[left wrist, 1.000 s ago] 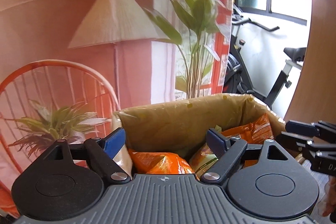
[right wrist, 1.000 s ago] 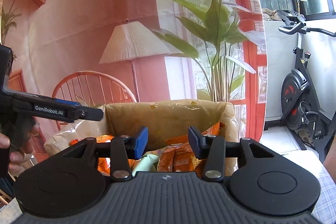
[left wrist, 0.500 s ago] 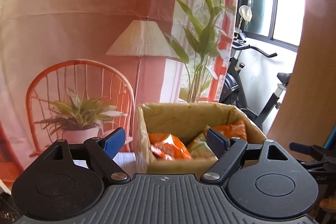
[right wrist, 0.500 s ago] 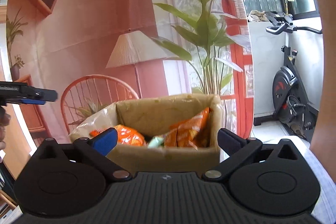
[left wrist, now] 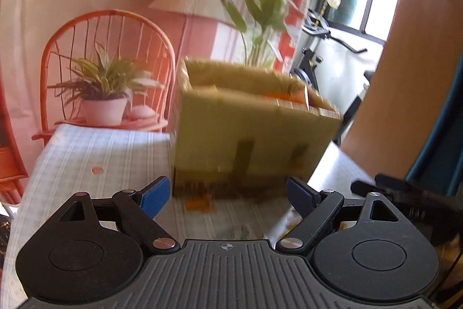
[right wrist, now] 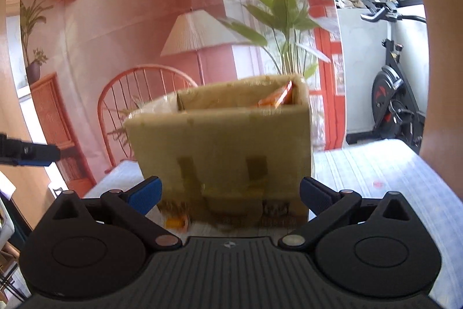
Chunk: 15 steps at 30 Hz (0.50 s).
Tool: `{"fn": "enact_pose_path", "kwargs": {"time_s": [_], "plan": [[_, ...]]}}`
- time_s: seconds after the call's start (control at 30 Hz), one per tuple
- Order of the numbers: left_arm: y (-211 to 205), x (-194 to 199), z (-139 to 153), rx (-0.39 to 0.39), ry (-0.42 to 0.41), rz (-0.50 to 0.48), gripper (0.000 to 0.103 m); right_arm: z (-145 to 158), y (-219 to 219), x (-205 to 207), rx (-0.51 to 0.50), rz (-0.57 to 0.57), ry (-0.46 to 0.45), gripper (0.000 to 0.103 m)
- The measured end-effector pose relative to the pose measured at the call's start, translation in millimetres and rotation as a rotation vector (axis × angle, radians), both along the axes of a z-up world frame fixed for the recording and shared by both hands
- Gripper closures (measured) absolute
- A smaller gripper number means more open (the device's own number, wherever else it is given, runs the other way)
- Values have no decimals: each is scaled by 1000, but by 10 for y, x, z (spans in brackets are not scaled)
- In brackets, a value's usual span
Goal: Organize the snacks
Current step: 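Move both grippers back down to the snacks on the tablecloth, then grasp the P&P milk bread pastry with the left gripper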
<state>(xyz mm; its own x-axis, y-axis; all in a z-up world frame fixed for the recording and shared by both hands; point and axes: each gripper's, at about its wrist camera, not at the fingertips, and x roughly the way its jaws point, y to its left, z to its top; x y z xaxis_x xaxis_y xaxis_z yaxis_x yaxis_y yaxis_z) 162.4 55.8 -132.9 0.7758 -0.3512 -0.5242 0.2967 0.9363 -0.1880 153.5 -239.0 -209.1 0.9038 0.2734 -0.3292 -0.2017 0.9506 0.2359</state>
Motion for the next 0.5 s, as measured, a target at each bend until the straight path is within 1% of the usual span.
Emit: {"fn": "enact_pose_path", "kwargs": {"time_s": [0.03, 0.13, 0.27, 0.4, 0.5], "plan": [[-40, -56, -100, 9, 6, -11, 11, -42, 8, -35, 2, -11, 19, 0], [-161, -222, -350, 29, 14, -33, 10, -158, 17, -128, 22, -25, 66, 0], [-322, -308, -695, 52, 57, -65, 10, -299, -9, -270, 67, -40, 81, 0], [-345, -275, -942, 26, 143, -57, 10, -414, 9, -322, 69, -82, 128, 0], [-289, -240, -1067, 6, 191, -17, 10, -505, 43, -310, 77, -72, 154, 0]]}}
